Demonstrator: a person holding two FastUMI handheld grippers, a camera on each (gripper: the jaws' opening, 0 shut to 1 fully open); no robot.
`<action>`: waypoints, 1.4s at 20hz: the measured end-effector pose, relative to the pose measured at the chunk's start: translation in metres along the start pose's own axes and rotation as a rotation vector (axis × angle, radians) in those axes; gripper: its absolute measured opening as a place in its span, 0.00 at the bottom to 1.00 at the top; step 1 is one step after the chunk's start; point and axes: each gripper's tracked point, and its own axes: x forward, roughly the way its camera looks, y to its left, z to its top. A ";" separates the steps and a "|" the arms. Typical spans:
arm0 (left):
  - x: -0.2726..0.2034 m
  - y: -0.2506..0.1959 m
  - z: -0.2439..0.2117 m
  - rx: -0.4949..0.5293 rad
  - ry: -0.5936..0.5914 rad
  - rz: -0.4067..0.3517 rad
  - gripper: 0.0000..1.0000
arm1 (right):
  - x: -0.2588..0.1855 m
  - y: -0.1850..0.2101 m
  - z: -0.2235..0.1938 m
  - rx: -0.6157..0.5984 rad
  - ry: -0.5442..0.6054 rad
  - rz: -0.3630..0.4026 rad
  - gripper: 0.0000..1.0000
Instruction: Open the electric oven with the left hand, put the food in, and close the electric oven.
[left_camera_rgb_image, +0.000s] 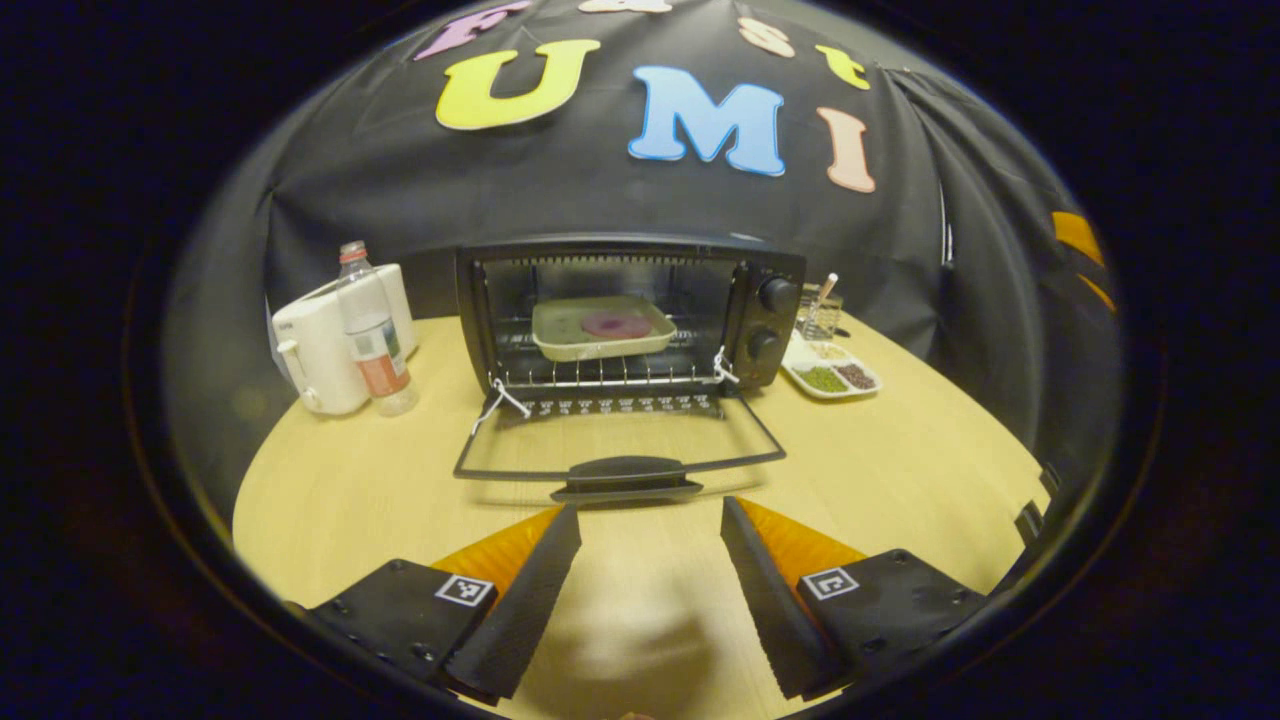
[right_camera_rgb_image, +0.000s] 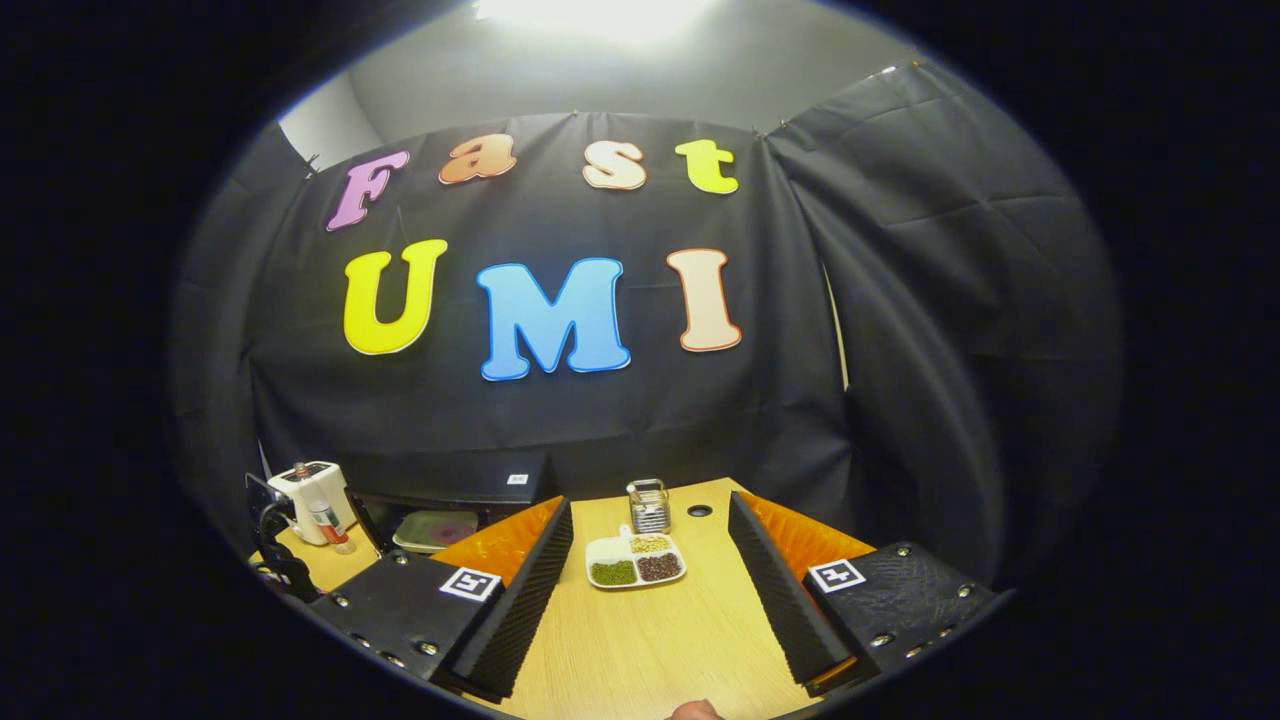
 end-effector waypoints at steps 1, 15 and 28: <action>0.006 0.002 -0.004 -0.008 0.016 0.002 0.96 | -0.004 -0.006 0.003 -0.002 -0.002 -0.019 0.96; 0.069 0.021 -0.028 0.023 0.096 0.116 0.97 | -0.027 -0.051 0.018 -0.048 -0.020 -0.166 0.99; 0.044 0.019 0.014 0.033 -0.023 0.129 0.96 | -0.015 -0.031 0.005 -0.010 0.007 -0.092 1.00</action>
